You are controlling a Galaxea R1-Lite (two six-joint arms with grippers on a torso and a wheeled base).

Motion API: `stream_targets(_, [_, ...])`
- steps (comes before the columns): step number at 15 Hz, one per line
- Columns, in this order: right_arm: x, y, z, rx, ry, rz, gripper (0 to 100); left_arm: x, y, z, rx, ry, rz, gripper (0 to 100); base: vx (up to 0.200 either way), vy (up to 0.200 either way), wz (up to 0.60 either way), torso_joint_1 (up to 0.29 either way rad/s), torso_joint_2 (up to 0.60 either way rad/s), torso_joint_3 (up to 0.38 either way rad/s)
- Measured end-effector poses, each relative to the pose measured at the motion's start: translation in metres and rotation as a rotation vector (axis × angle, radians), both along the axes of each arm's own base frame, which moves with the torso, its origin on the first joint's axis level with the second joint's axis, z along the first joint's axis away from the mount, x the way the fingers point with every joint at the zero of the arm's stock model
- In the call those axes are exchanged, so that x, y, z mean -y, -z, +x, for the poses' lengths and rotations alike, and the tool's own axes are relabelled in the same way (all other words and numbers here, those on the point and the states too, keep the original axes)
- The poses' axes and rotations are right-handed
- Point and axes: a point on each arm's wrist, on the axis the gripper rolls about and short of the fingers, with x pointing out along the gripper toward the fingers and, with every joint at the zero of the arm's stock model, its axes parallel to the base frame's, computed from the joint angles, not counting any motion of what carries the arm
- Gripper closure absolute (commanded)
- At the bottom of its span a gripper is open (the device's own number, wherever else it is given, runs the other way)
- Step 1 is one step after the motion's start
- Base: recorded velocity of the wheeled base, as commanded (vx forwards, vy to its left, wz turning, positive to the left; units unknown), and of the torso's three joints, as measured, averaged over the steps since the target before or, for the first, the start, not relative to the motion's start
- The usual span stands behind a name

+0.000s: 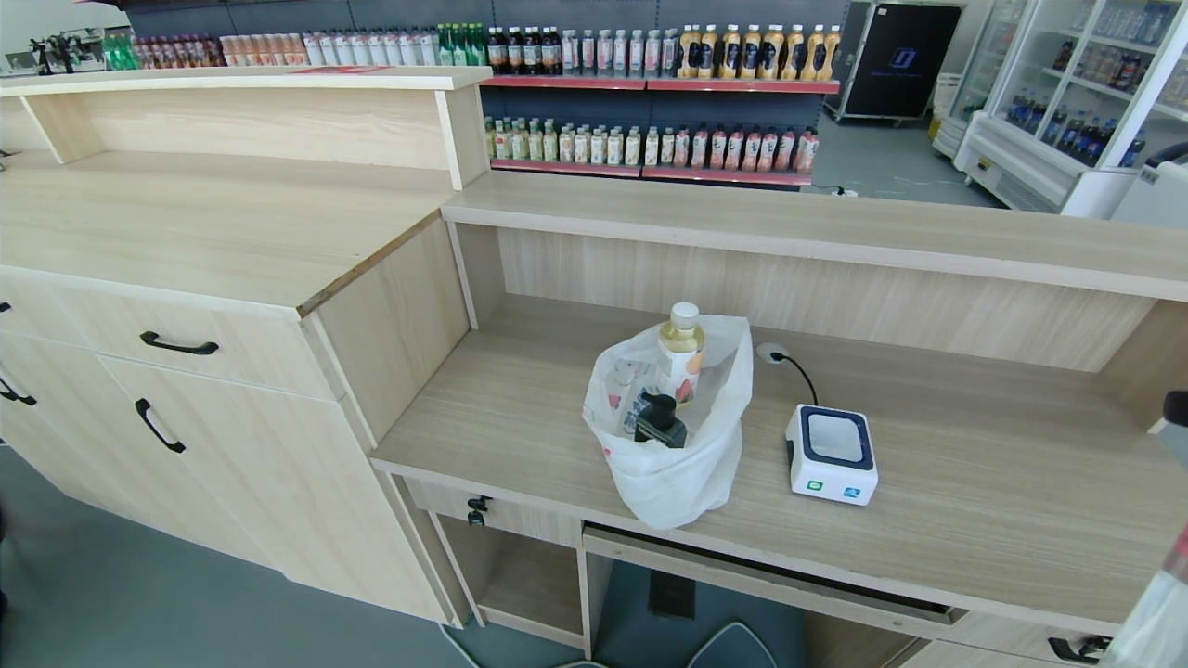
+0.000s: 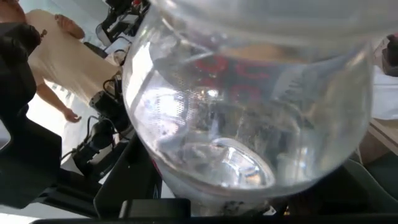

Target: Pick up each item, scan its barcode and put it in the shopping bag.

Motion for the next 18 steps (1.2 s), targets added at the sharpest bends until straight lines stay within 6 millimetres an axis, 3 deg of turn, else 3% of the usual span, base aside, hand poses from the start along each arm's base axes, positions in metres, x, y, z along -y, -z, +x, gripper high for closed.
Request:
stream_targets(8, [0.002, -0.001, -0.003, 0.020, 0.014, -0.012, 100, 0.000, 0.000, 0.000, 0.000, 0.000, 0.000, 0, 0.000, 0.000, 0.00, 0.000, 0.00, 0.000])
stream_targets(11, [0.003, 0.002, 0.010, 0.107, 0.173, -0.098, 100, 0.000, 0.000, 0.000, 0.000, 0.000, 0.000, 0, 0.000, 0.000, 0.00, 0.000, 0.00, 0.000])
stream_targets(13, [0.005, 0.006, 0.032, 0.198, 0.367, -0.213, 100, 0.000, 0.000, 0.000, 0.000, 0.000, 0.000, 0, 0.000, 0.000, 0.00, 0.000, 0.00, 0.000])
stream_targets(15, [0.012, 0.015, 0.067, 0.340, 0.620, -0.349, 100, 0.000, 0.000, 0.000, 0.000, 0.000, 0.000, 0, 0.000, 0.000, 0.00, 0.000, 0.00, 0.000])
stream_targets(18, [0.033, 0.053, 0.120, 0.537, 0.891, -0.590, 100, 0.000, 0.000, 0.000, 0.000, 0.000, 0.000, 0, 0.000, 0.000, 0.00, 0.000, 0.00, 0.000])
